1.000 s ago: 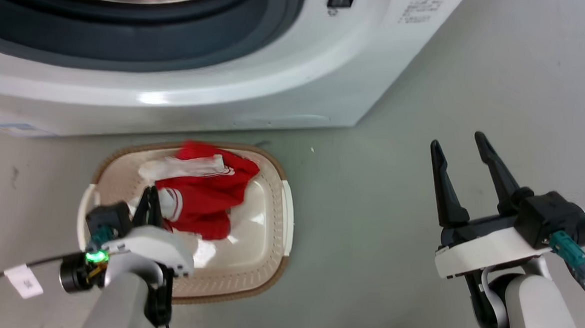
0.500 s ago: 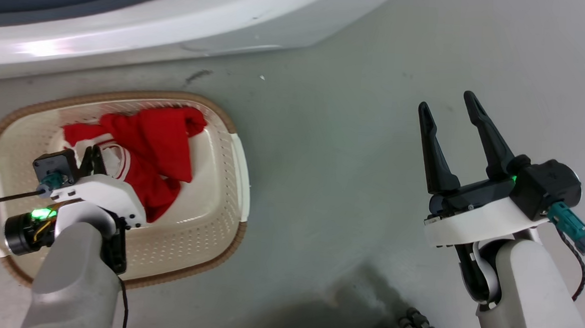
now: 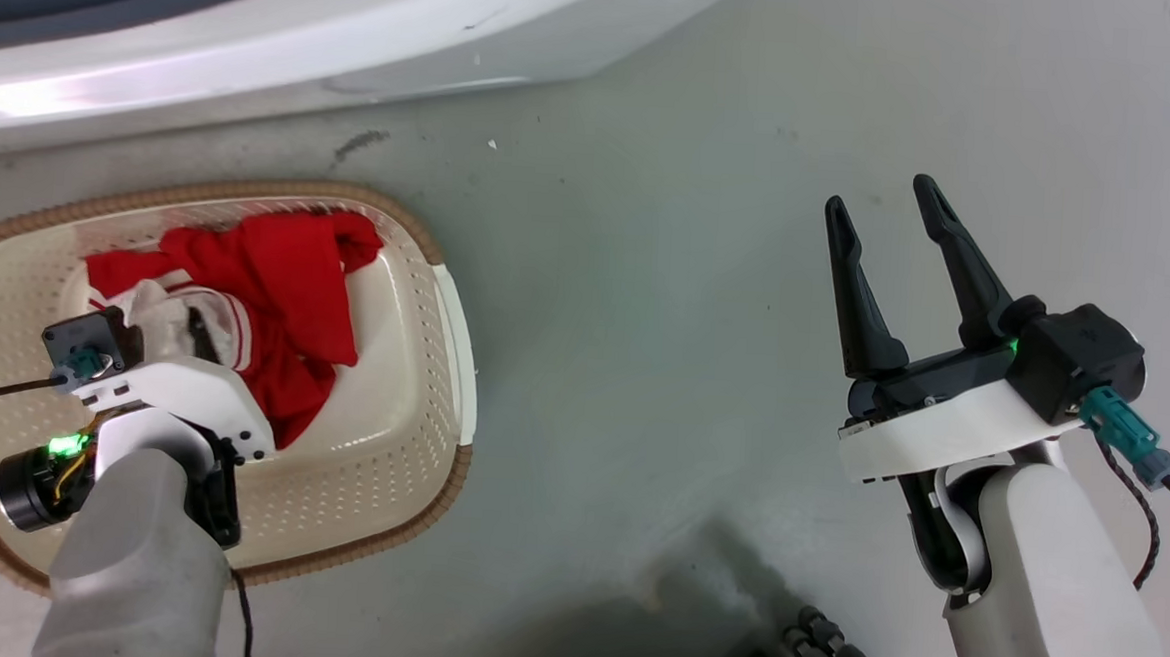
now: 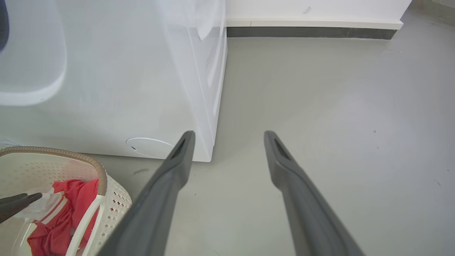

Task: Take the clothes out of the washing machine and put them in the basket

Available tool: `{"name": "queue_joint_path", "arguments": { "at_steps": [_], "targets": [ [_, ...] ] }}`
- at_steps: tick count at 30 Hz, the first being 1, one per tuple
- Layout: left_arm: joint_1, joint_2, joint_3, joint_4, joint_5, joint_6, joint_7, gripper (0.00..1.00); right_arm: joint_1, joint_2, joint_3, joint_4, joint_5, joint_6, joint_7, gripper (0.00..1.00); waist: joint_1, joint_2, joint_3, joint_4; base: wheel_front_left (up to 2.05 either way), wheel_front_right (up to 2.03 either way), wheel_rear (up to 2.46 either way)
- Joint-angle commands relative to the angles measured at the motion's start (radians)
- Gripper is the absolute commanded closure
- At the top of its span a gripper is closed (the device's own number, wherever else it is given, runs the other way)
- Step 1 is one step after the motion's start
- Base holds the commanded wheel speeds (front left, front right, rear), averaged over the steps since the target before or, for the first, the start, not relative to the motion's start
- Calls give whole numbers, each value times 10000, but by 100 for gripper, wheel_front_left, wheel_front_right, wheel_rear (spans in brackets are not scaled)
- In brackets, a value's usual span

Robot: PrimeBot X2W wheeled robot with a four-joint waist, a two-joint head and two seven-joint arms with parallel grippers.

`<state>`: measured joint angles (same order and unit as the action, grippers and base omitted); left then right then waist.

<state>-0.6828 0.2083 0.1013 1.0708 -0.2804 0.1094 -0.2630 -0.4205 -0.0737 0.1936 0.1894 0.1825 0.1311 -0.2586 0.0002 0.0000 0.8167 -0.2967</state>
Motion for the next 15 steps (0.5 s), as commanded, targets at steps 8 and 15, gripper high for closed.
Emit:
{"name": "queue_joint_path", "arguments": {
  "at_steps": [8,15],
  "targets": [
    [1278,-652,325,-1276,171,-270,-25,0,407,-58,-306,202,-371,-7,-58,0,-2,0,-2042,775,0,0,0],
    [2464,-1204,371,-2599,617,-540,-26,0,1080,-51,-717,18,-788,-8,202,0,-2,0,-3331,1504,0,0,0]
  ]
}}
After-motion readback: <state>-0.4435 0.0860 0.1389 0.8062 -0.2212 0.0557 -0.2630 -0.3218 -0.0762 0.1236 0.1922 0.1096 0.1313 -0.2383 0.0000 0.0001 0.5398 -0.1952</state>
